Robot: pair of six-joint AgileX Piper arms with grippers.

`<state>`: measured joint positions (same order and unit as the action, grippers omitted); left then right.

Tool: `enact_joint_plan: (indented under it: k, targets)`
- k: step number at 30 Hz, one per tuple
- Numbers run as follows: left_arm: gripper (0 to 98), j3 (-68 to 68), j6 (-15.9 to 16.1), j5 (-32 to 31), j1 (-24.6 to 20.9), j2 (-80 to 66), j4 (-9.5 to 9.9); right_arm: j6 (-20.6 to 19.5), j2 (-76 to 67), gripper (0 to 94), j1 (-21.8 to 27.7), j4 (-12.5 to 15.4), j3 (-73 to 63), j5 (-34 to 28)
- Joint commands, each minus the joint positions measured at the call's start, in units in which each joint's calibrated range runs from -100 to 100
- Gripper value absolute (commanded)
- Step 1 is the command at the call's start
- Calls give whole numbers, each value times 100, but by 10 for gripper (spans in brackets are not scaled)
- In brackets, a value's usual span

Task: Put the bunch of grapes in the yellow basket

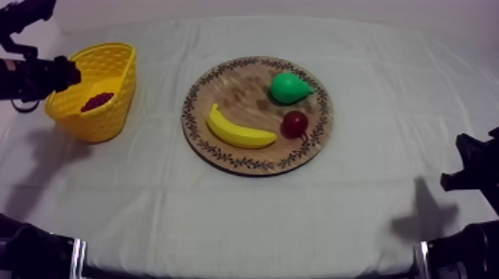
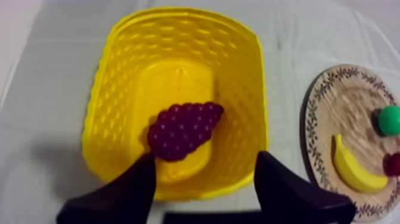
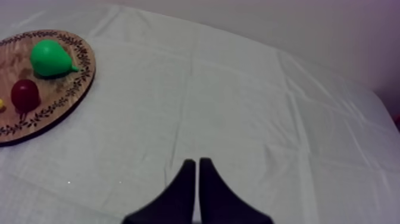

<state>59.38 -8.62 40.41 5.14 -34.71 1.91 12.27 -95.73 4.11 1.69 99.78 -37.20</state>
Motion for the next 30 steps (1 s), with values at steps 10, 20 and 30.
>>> enact_joint_plan:
  k: [10,20,30]
  targets:
    - [517,1844,236,-176,-27,-2096,-5,-1,-2,5,3,-1,-1,2]
    - [221,2913,488,-258,195,-3800,-76,0,-2,5,3,-1,-1,2]
    - [14,3871,325,-671,279,-5163,-92,-1,-2,5,3,-1,-1,2]
